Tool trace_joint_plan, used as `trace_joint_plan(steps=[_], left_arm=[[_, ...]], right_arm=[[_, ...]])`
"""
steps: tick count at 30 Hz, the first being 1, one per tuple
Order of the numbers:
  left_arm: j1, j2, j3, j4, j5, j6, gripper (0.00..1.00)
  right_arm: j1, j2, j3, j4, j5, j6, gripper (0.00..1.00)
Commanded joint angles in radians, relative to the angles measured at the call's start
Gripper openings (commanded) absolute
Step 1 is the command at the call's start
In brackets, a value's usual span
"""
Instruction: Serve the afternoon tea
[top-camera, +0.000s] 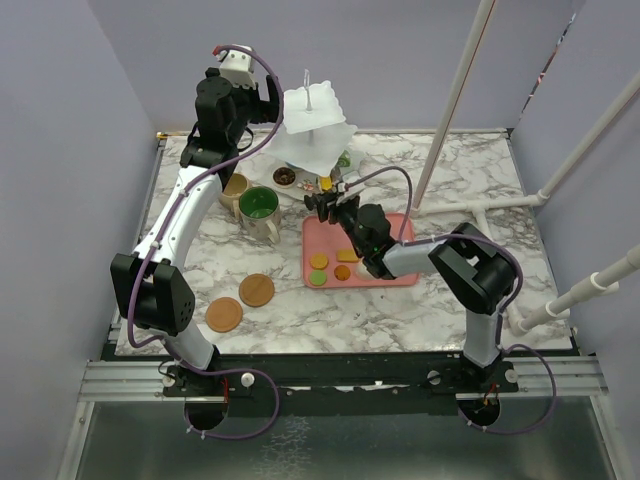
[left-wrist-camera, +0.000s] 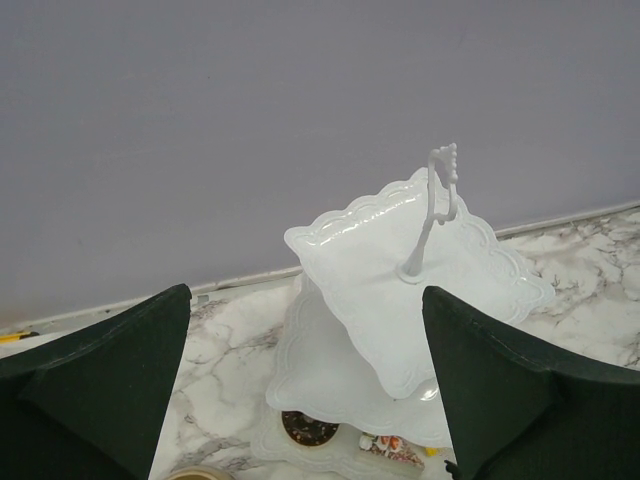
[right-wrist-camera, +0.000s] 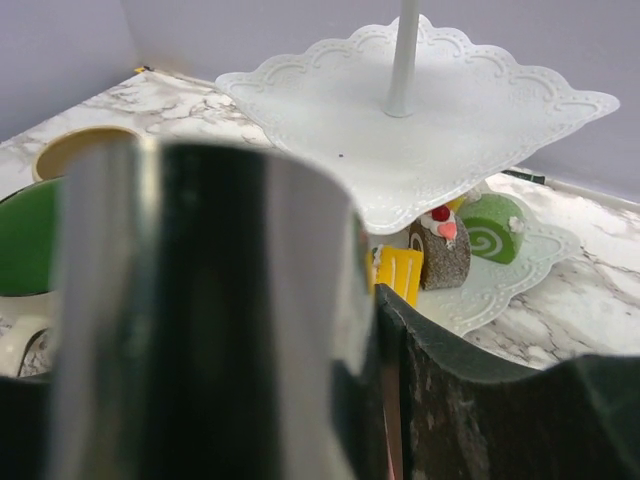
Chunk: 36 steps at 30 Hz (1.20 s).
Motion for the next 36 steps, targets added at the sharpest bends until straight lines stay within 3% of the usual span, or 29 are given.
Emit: trace_joint_plan(steps=[1,4,9,15,21,28,36], left_arm=[[0.004,-0.03,0.013,0.01,0.029,-0.012,0.99],[0.004,-0.038,0.011,-0.007,0.035,0.002,0.99],[0.006,-0.023,0.086,-0.22,0.114,0.085,0.99],[0.033,-0.114,-0.008,-0.288,0.107,0.106,0.99],[0.093,-0.149,0.008,-0.475,0.098,0.1,0.99],[0.178,-0.206,-0.06,-0.537,0.141,0.084,0.99],[0.227,-0.241,-0.07,-0.535,0.167,0.096,0.99]], right_arm=[[0.021,-0.112,-0.095,0.041,0.043,0.013,0.56],[0.031,-0.207,-0.171,-0.016,0.058,0.037,0.56],[0.049,-0.421,-0.294,-0.202,0.159,0.102,0.56],[0.056,-0.672,-0.37,-0.54,0.189,0.189,0.56],[0.067,-0.879,-0.43,-0.826,0.216,0.286,0.59],[0.101,-0.915,-0.447,-0.91,0.2,0.298,0.63],[0.128,-0.851,-0.449,-0.873,0.199,0.278,0.62]])
